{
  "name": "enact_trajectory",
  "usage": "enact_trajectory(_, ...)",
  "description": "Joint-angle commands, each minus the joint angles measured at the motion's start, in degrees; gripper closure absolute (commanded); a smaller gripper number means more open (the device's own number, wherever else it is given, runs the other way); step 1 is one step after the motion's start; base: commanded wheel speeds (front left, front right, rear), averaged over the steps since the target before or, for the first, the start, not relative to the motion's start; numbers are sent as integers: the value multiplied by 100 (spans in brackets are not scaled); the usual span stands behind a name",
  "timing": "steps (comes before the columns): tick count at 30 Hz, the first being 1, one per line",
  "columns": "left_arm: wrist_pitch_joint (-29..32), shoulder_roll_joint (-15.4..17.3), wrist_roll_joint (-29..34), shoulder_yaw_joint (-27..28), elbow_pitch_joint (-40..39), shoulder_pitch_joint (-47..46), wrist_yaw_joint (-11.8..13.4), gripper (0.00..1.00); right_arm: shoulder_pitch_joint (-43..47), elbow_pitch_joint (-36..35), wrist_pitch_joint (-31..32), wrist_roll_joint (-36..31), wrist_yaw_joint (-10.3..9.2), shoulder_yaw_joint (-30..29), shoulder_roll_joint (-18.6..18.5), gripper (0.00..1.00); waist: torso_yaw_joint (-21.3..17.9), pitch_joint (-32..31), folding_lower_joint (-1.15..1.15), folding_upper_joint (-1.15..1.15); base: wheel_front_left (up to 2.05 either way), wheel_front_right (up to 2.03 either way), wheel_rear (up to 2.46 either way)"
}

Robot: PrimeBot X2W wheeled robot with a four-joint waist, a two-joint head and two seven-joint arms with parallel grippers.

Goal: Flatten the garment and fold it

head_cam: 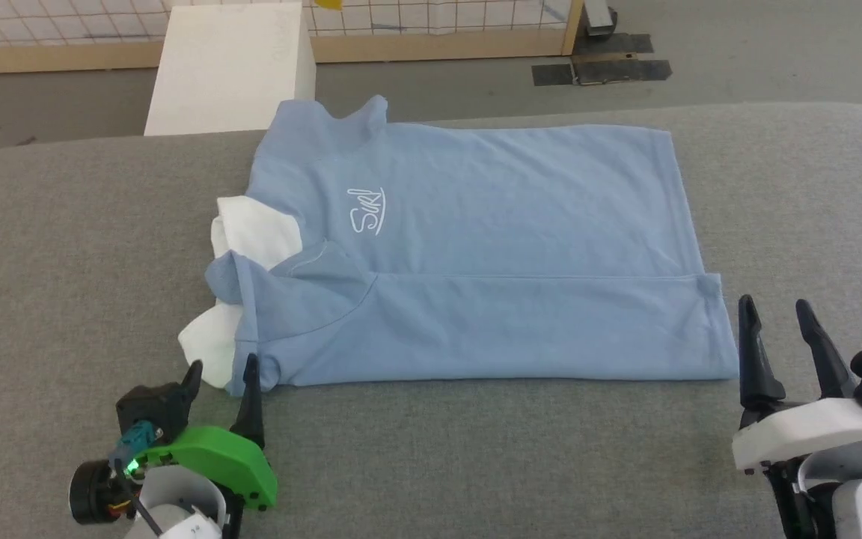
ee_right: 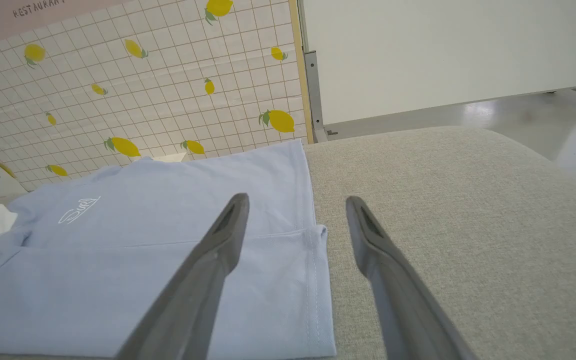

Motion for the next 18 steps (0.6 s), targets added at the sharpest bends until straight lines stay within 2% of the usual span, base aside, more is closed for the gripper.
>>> enact_trajectory(1, 88, -54, -78, 74, 88, -12, 120, 0, 58, -16, -57, 38, -9, 39, 10, 0, -53, 4, 0, 0, 0, 0, 0)
enact_trajectory(7, 886, -178, -431, 386, 602, -255, 696, 0, -4, 40, -89, 99, -9, 180, 12, 0, -236, 47, 0, 0, 0, 0, 0)
enact_trajectory(9, 1207, -195, -601, 442, 697, -338, 736, 0, -36, 66, -71, 118, -9, 225, 12, 0, -304, 66, 0, 0, 0, 0, 0)
enact_trajectory(12, 1745, -202, -876, 437, 759, -400, 659, 0, -72, 116, -41, 143, -9, 309, 12, 0, -402, 82, 0, 0, 0, 0, 0)
enact_trajectory(13, 1914, -187, -939, 417, 759, -394, 637, 15, -80, 131, -31, 156, -9, 327, 12, 0, -429, 85, 0, 0, 0, 0, 0)
enact_trajectory(14, 2094, -163, -1003, 384, 737, -384, 597, 70, -85, 144, -27, 167, -9, 341, 12, 0, -450, 85, 0, 0, 0, 0, 0)
enact_trajectory(15, 2195, -145, -1052, 375, 700, -368, 566, 93, -84, 150, -25, 174, -9, 357, 12, 0, -471, 86, 0, 0, 0, 0, 0)
enact_trajectory(16, 2286, -123, -1099, 366, 648, -351, 528, 100, -78, 158, -16, 189, -9, 364, 12, 0, -486, 87, 0, 0, 0, 0, 0)
enact_trajectory(18, 2313, -83, -1110, 361, 536, -314, 508, 100, -72, 164, -2, 199, -9, 374, 12, 0, -501, 92, 0, 0, 0, 0, 0)
